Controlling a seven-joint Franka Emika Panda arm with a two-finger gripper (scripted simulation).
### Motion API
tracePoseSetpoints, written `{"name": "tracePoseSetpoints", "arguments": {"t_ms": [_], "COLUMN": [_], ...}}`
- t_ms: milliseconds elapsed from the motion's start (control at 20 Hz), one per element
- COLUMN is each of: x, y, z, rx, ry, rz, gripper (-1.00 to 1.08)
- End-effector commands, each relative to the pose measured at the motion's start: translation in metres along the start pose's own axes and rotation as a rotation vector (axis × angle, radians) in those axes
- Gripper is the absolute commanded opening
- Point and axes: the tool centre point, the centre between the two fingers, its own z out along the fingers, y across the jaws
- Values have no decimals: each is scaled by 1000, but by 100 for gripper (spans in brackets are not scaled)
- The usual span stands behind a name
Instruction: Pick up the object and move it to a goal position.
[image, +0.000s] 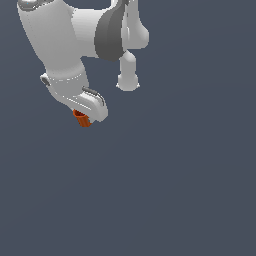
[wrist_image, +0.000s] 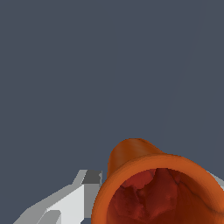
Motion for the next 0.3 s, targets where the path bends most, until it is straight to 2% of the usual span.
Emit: {"name": "tracePoseSetpoints", "arguments": {"t_ms": [0, 250], "x": [2, 3], "y": [1, 0], "z": [-5, -4], "rx": [0, 0], "ry": [0, 0], "rz": [-1, -1], "gripper": [-100, -100]}}
